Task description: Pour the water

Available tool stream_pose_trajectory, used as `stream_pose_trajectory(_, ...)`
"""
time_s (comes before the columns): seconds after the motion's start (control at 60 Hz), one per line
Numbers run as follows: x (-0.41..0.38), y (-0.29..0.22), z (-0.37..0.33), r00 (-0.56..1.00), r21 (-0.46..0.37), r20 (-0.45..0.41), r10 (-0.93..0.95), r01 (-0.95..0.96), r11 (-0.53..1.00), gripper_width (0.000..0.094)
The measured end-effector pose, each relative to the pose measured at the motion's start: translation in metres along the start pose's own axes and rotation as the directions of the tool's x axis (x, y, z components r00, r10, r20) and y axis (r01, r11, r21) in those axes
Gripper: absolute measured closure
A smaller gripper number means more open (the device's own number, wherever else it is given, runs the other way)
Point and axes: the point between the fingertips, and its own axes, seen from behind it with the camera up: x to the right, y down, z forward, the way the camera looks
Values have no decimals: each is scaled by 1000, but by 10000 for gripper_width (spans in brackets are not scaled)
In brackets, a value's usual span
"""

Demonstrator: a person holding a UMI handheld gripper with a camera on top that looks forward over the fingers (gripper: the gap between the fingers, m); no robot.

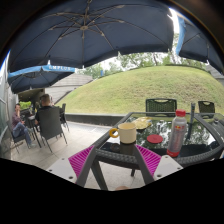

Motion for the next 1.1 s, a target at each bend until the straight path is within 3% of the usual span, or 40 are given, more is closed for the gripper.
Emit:
stream_pose_trajectory(0.333,24,-17,-17,999,56,-6,-32,33,998,125)
stream_pose_trajectory(0.65,132,-16,-40,982,77,-187,-4,19,997,128)
stream_pose_trajectory(0.817,201,-23,-13,956,97,-292,13,17,995,129)
stream_pose_trajectory(1.0,236,-32,43,960,127,-279,30,6,992,130)
stream_pose_trajectory(1.1,254,-43,70,949,148,-315,5,44,988,131)
